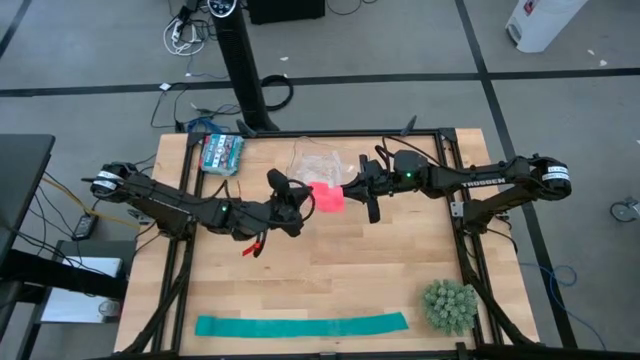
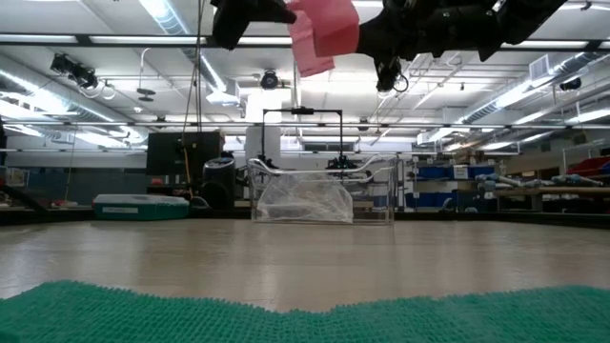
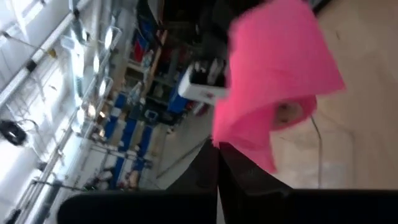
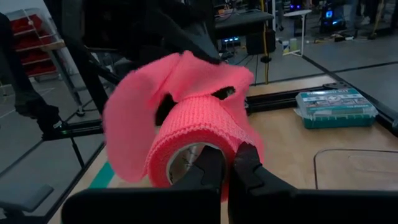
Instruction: Roll bandage
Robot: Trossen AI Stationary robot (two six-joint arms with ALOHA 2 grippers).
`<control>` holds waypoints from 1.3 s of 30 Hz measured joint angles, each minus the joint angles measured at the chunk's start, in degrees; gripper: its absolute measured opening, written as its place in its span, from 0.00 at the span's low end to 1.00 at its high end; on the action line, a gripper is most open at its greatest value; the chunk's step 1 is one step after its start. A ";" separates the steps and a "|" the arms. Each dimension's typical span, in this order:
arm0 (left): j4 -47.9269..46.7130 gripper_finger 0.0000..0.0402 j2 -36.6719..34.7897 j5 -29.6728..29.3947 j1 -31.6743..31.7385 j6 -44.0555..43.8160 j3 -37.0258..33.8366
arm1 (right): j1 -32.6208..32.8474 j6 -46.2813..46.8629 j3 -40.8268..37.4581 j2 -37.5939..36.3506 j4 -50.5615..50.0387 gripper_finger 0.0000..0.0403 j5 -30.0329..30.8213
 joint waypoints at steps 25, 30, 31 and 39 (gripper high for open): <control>9.80 0.02 0.02 21.63 -3.39 0.23 0.00 | -0.24 -1.01 0.00 0.02 2.15 0.00 1.54; 9.31 0.10 0.04 20.92 -3.39 -2.69 0.00 | -0.24 -1.01 0.00 0.02 3.09 0.00 1.54; 9.23 0.14 0.04 20.78 -3.39 -2.87 0.00 | -0.23 -1.01 0.00 0.02 3.23 0.00 1.54; 5.85 0.41 0.04 12.74 -4.33 -2.96 0.00 | -0.22 -0.95 0.00 0.02 3.18 0.00 1.52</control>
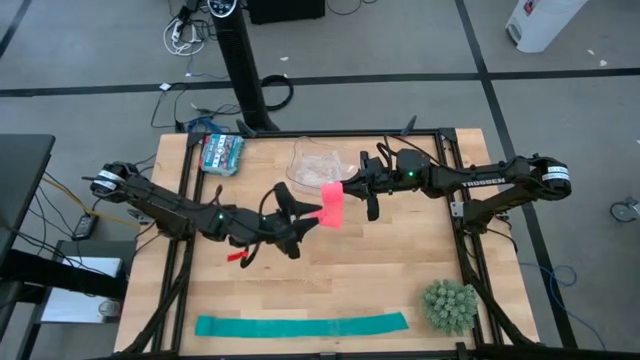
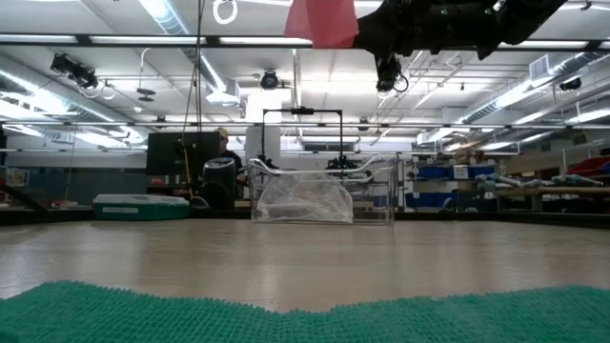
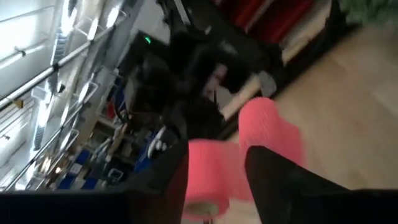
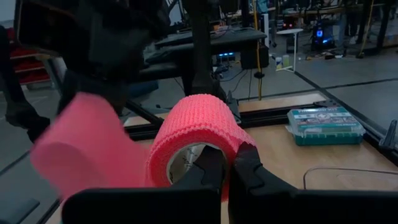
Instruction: Roll bandage
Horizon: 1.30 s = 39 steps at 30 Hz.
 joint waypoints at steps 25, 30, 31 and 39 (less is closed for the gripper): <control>-16.40 0.43 -0.02 9.29 -1.40 -27.07 -3.50 | -1.45 -0.60 0.00 0.00 -0.07 0.00 -0.07; -15.10 0.43 -0.02 4.92 -1.33 -27.65 -4.74 | -1.79 -0.60 0.00 0.02 -0.07 0.00 -0.51; -14.22 0.43 -0.02 2.59 -1.10 -27.46 -4.91 | -1.79 -0.60 0.00 0.02 0.14 0.00 -0.53; -7.86 0.43 -0.04 0.62 3.86 -32.45 -5.09 | 0.20 -0.26 0.00 0.02 4.90 0.00 -1.74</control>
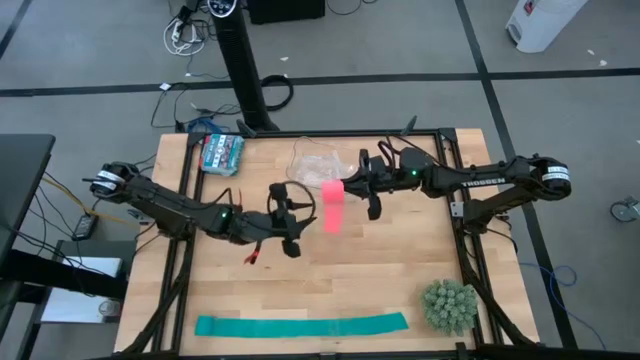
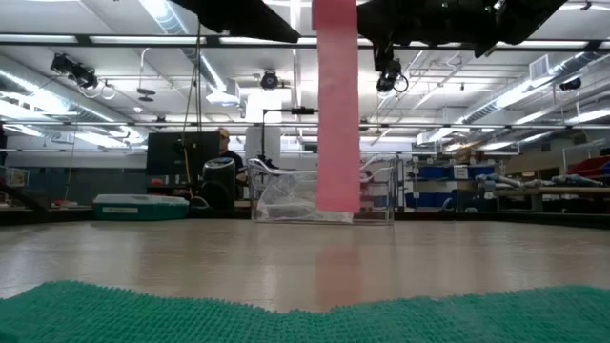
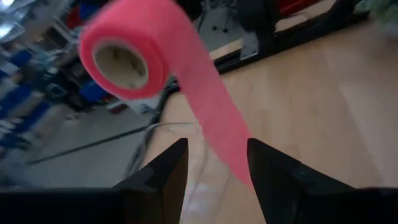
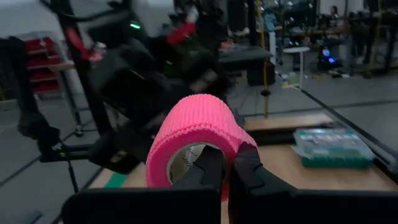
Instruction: Roll bandage
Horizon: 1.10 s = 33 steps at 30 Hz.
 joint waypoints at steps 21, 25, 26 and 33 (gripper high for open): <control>4.23 0.43 0.00 17.82 7.75 -6.69 -0.04 | 1.37 -0.39 0.00 0.00 5.60 0.00 0.21; 2.97 0.43 0.00 19.45 7.96 -6.56 -0.04 | 1.24 -1.46 0.00 0.00 4.56 0.00 0.90; 2.51 0.43 0.00 19.48 7.96 -6.50 -0.04 | 1.12 -1.51 0.00 0.00 3.96 0.00 0.90; -1.03 0.43 0.00 21.59 7.98 -5.35 -0.04 | 0.59 -1.77 0.00 0.00 1.59 0.00 0.06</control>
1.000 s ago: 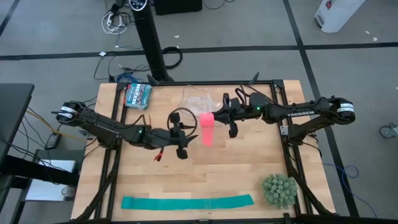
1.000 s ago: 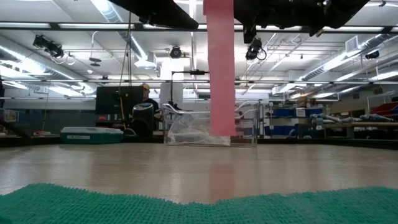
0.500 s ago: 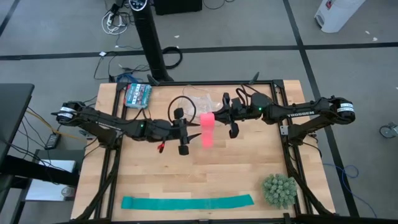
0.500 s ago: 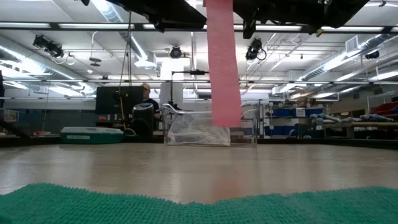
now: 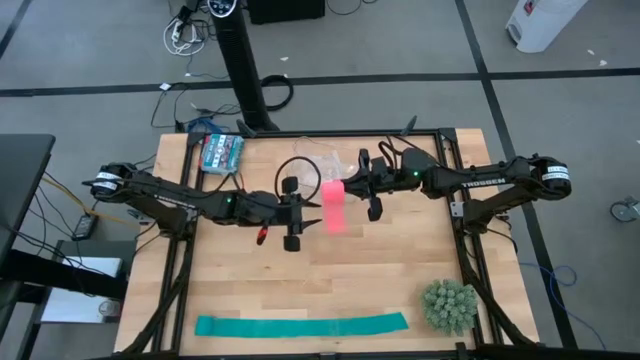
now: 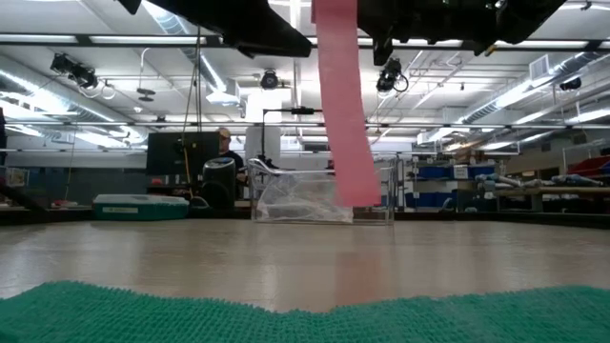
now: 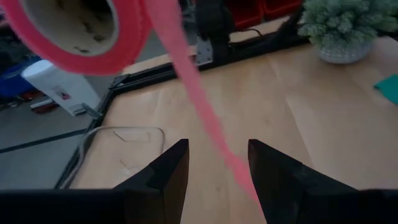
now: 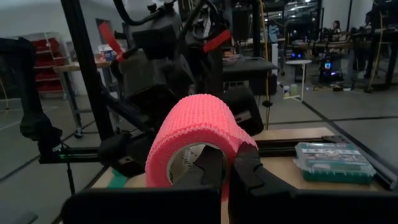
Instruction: Roll bandage
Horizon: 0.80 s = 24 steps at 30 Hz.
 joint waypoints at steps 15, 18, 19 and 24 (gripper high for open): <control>4.55 0.43 0.00 0.66 1.57 -1.21 0.02 | -0.26 -0.46 0.00 0.00 4.53 0.00 1.48; 5.95 0.43 0.40 0.86 2.17 -1.29 0.03 | -0.24 -1.18 0.00 0.00 5.59 0.00 2.49; 6.63 0.43 0.61 0.88 2.26 -1.37 0.04 | -0.24 -1.33 0.00 0.00 5.85 0.00 3.00; 10.31 0.42 2.46 0.75 2.29 -0.63 0.08 | -0.24 -1.41 0.00 0.00 7.26 0.00 3.23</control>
